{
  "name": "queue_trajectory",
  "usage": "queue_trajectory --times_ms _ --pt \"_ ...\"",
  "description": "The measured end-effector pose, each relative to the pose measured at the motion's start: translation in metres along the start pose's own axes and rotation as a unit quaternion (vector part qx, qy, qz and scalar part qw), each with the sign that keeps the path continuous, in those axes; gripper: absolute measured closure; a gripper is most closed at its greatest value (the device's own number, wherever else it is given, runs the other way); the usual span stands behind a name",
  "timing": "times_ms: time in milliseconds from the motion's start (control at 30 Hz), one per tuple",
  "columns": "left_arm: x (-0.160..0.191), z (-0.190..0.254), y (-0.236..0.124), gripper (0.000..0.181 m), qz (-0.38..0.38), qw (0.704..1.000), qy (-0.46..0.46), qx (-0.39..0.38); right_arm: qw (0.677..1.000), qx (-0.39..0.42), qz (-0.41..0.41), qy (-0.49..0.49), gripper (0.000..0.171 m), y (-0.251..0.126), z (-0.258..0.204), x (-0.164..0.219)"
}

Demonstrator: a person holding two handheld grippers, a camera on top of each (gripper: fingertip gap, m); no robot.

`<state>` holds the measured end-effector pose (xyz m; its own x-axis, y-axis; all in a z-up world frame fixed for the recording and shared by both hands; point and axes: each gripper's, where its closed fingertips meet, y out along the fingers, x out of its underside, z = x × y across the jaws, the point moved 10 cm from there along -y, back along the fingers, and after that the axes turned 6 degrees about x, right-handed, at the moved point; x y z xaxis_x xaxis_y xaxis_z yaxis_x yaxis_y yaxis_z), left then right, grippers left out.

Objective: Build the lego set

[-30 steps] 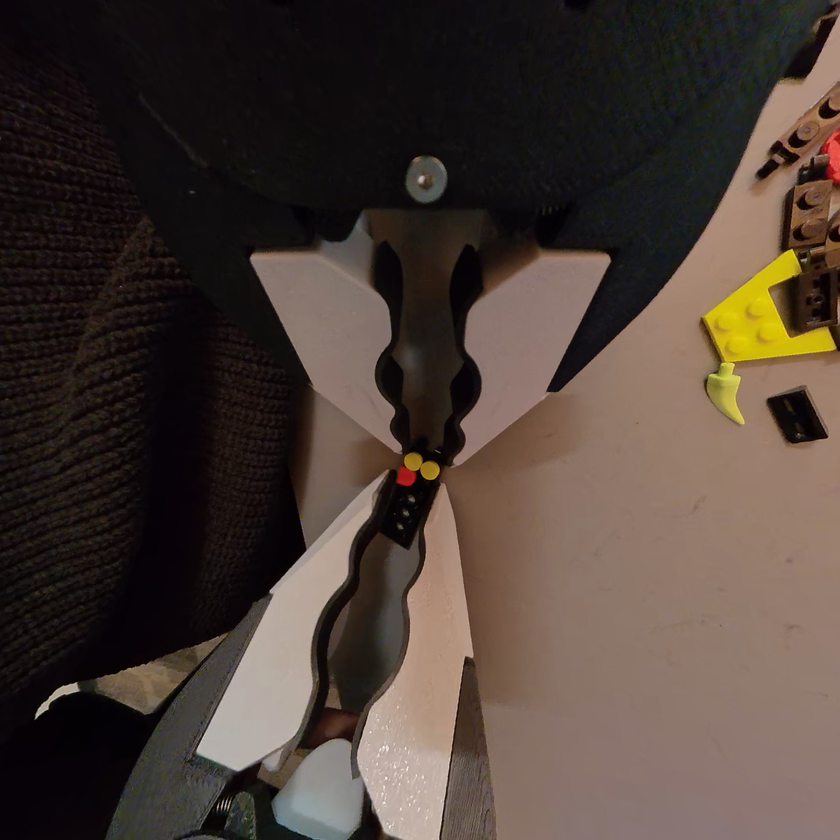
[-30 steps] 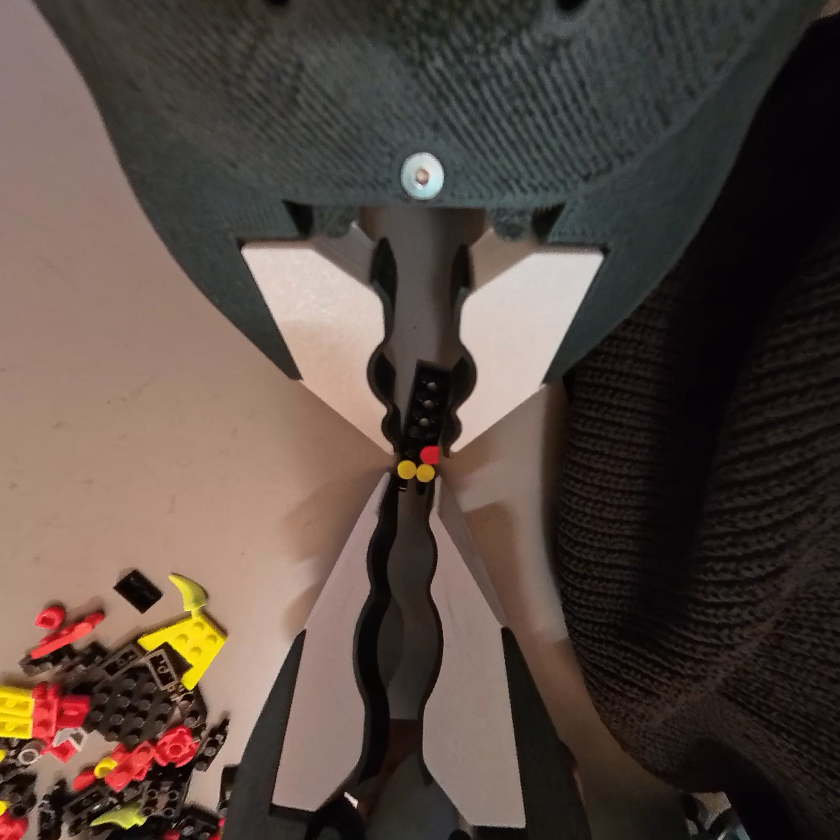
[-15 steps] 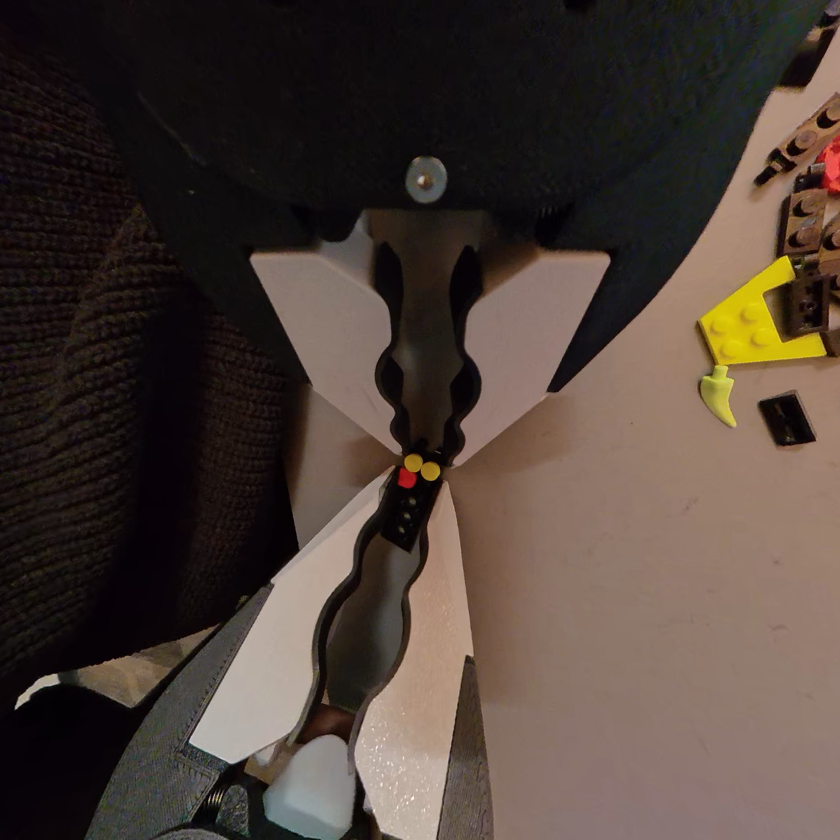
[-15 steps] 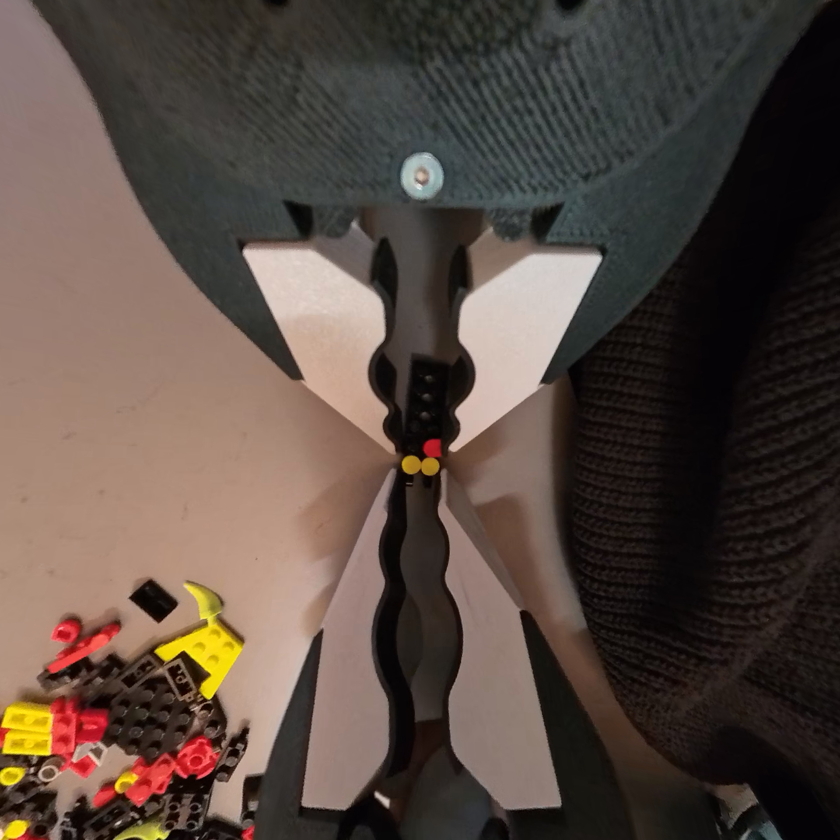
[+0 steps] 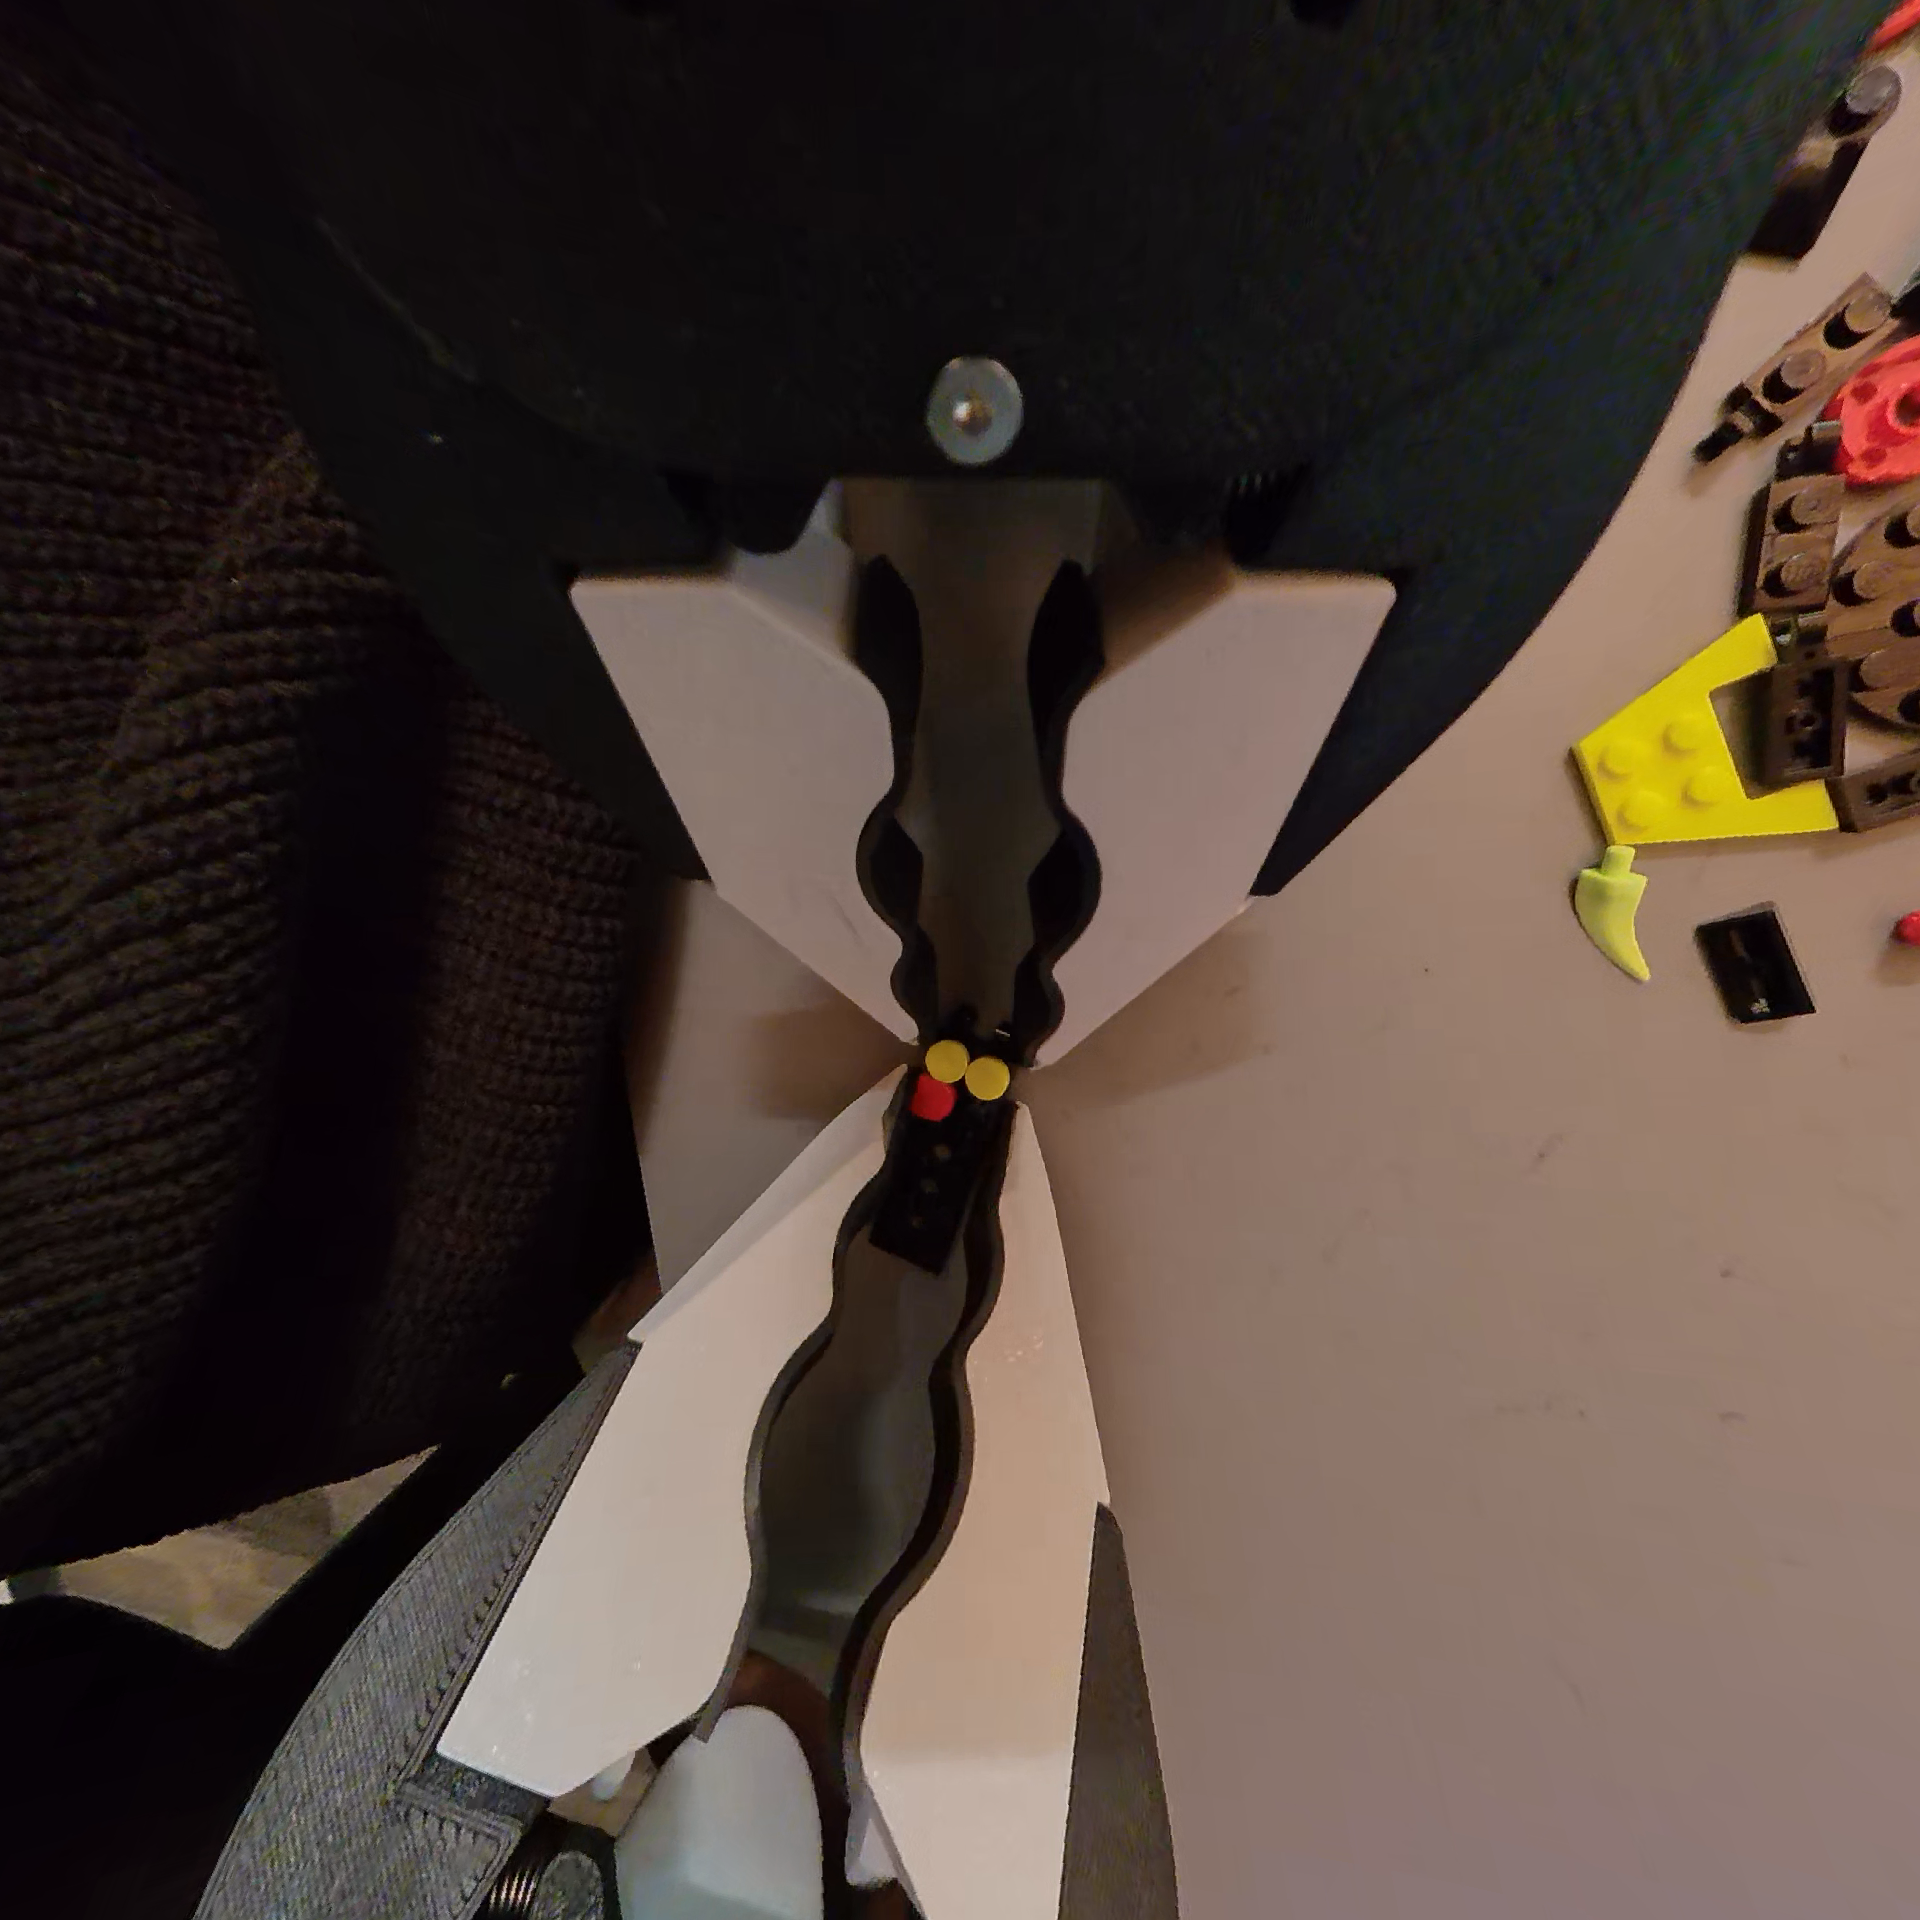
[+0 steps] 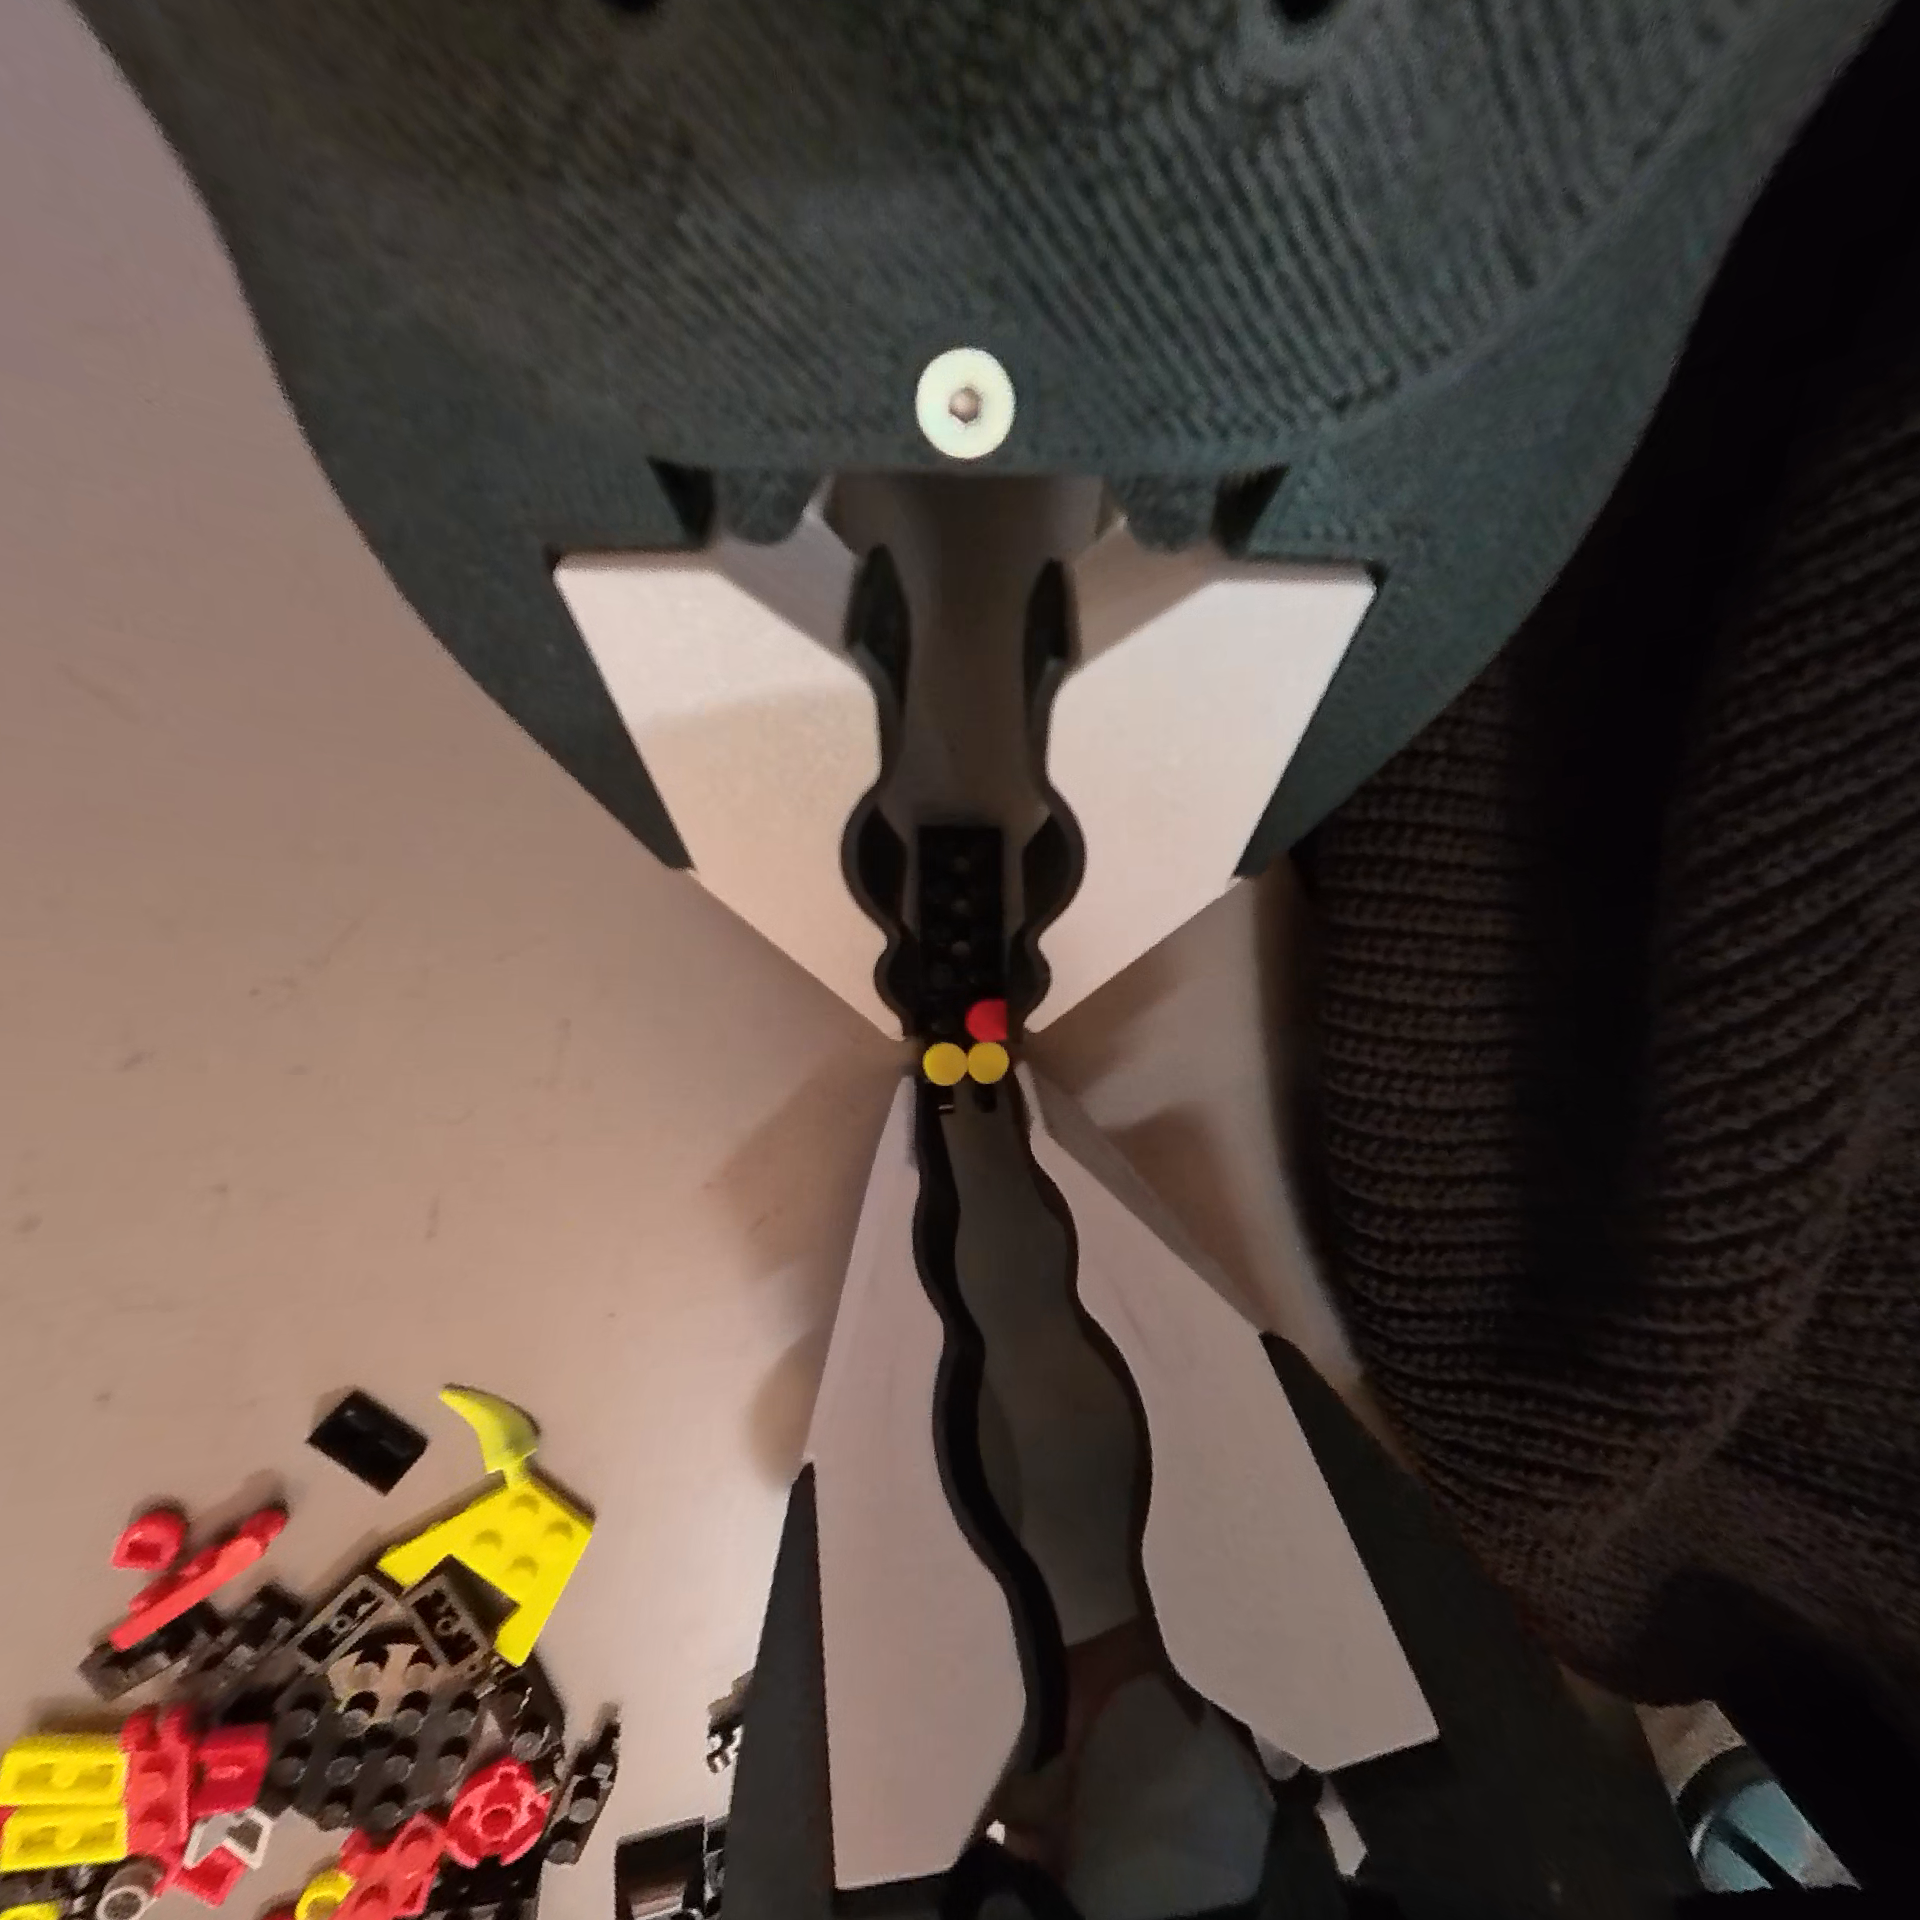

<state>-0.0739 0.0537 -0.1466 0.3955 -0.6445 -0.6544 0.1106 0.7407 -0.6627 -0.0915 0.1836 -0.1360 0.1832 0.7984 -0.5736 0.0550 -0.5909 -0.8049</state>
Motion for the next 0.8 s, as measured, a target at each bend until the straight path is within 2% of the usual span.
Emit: queue_trajectory --times_ms 700,767,800 --pt "0.0001 -0.0009 0.0000 0.168 0.004 1.000 -0.004 0.004 1.000 0.002 0.011 -0.013 0.155 0.0000 0.0005 0.0019" --pt "0.0000 -0.0006 0.0010 0.168 0.005 1.000 -0.009 0.015 1.000 0.003 0.020 -0.018 0.139 -0.0026 0.0025 0.0034" --pt "-0.0002 -0.0005 0.0014 0.168 0.005 1.000 -0.010 0.018 1.000 0.006 0.024 -0.019 0.136 -0.0051 0.0042 0.0043"
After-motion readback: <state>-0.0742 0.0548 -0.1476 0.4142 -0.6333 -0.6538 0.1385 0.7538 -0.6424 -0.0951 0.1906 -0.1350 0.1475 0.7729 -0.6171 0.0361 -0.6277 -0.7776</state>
